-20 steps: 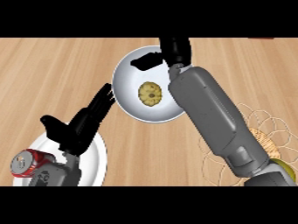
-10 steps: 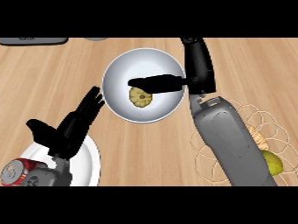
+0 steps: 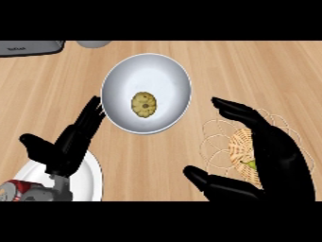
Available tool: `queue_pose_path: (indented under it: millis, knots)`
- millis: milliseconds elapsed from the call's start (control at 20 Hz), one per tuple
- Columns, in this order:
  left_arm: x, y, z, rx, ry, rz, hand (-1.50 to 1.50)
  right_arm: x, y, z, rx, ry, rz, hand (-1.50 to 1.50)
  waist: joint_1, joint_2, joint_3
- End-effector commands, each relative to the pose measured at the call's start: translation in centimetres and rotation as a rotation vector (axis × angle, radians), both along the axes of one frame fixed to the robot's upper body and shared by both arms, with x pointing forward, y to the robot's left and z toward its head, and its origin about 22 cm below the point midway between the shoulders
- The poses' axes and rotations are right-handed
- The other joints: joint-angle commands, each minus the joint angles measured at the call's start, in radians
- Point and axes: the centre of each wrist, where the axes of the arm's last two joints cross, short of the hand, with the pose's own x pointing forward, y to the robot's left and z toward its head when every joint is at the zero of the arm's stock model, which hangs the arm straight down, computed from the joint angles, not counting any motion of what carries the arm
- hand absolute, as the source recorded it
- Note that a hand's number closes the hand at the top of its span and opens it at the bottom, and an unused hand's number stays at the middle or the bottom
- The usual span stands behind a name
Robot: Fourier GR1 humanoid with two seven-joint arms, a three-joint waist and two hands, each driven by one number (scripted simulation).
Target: Pick the squash from the placemat and place it in the bowl
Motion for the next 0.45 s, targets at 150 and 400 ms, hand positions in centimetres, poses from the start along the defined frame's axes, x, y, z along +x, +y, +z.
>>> queue_pose_path:
  millis: [150, 400]
  knots:
    - [-0.3, 0.3, -0.1, -0.013, -0.002, 0.029, 0.00, -10.5, -3.6, -1.1, 0.000, 0.043, 0.047, 1.50, -0.023, 0.000, 0.002]
    - [-0.5, 1.5, 0.2, -0.004, 0.009, 0.040, 0.00, -14.5, -4.6, -3.5, -0.119, 0.189, 0.185, 1.50, -0.038, -0.013, 0.004]
